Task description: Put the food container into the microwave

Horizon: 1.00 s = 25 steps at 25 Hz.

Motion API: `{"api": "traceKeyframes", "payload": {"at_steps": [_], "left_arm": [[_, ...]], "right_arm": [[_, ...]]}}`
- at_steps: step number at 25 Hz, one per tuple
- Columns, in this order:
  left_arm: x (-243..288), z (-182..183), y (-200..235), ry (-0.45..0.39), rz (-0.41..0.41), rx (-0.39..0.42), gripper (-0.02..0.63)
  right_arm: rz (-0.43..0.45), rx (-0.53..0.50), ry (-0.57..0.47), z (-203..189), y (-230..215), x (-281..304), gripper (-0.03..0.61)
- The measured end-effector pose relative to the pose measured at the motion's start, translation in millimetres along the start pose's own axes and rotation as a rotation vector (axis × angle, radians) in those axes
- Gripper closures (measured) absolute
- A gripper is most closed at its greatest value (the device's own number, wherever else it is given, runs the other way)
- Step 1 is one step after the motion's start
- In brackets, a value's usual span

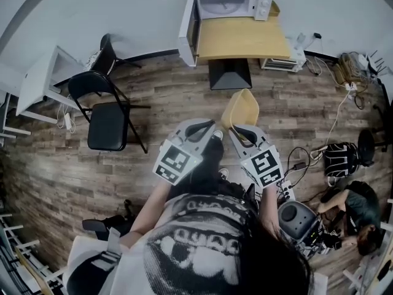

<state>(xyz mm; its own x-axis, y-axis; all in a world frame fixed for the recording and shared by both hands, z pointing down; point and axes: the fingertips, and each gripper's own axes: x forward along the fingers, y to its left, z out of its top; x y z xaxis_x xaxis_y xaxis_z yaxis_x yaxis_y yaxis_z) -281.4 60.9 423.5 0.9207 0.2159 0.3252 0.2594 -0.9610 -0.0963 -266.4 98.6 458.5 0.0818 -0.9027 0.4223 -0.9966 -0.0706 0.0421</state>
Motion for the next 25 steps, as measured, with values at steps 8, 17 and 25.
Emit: {"api": "traceKeyframes", "payload": {"at_steps": [8,17,25], "left_arm": [[40,-6,13,0.016,-0.051,-0.013,0.614],[132,14,101,0.005,-0.074,-0.03,0.614],[217,47,163,-0.017,-0.132,-0.025,0.613]], "right_arm": [[-0.007,0.017,0.037,-11,-39,21,0.551],[-0.039,0.042,0.069,3,-136,75,0.551],[-0.085,0.062,0.105,21,-226,110,0.551]]}}
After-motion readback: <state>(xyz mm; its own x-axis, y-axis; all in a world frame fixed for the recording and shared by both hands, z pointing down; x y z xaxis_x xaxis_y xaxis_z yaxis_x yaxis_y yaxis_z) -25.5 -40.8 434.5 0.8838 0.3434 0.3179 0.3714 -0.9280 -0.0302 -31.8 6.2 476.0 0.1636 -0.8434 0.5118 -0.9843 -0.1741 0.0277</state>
